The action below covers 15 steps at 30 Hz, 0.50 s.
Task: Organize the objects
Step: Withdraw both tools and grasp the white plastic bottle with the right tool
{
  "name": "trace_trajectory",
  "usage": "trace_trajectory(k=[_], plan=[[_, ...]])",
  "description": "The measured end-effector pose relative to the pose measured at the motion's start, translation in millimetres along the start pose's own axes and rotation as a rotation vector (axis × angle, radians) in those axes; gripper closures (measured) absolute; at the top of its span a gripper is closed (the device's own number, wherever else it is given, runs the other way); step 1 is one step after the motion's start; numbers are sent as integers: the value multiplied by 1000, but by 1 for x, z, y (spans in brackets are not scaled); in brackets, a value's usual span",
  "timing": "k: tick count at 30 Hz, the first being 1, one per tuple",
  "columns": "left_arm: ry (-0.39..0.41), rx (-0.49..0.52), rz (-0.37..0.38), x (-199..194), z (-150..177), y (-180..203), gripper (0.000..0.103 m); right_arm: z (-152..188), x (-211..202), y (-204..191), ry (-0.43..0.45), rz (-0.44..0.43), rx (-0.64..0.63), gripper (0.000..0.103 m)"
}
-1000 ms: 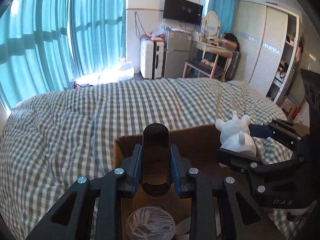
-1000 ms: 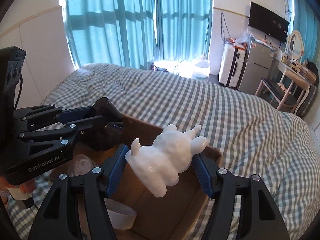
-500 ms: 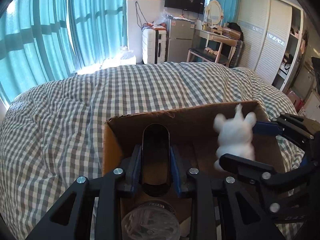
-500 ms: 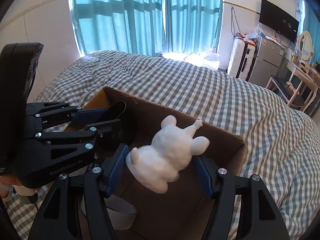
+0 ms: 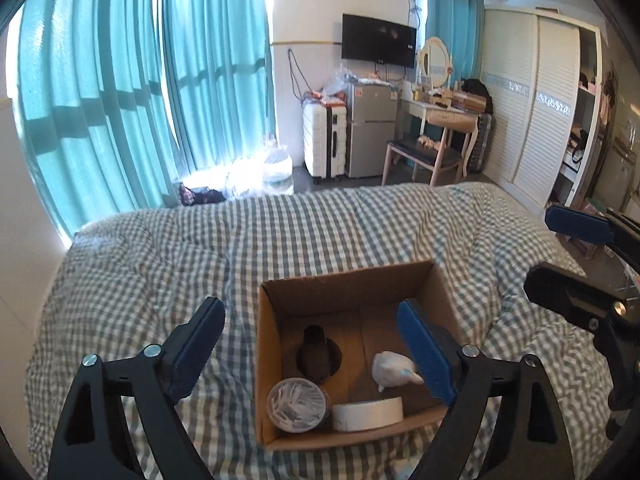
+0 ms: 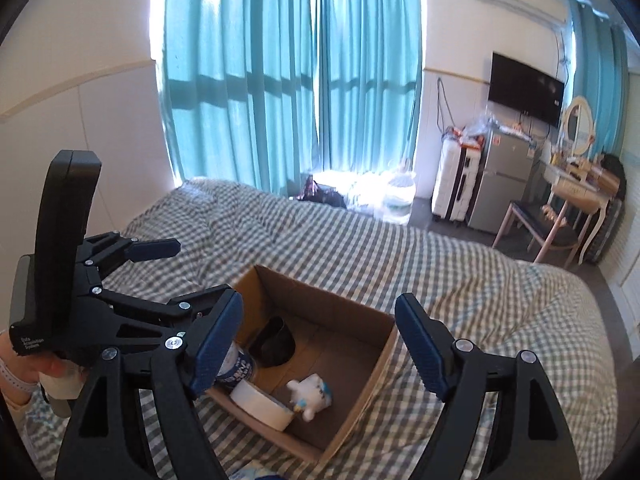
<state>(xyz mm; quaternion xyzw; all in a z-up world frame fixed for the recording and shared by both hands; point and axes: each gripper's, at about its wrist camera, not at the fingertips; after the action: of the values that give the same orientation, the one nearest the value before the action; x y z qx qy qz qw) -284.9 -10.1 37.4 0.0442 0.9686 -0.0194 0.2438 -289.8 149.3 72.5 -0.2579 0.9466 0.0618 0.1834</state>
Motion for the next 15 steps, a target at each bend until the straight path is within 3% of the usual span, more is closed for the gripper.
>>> trace_trajectory(k=[6,11,15], plan=[[18,17,-49,-70,-10,7,6,-18,-74,-25,46,-18,-39,23],[-7,22,-72,-115,21,10,6,-2,-116,-45,31,-17,-89,21],[-20,21,-103,-134,62,11,6,34,-135,-55,-7,-29,-94,21]])
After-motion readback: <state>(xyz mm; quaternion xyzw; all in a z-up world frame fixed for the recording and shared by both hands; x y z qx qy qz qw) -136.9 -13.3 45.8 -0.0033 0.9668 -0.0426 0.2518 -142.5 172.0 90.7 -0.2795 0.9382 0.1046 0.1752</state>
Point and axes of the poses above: each gripper's, at about its wrist camera, not at the fingertips, and x roughly the way its jaws point, y to its right, z to its underside, and after that the axes turned 11 degrees about y, right-handed
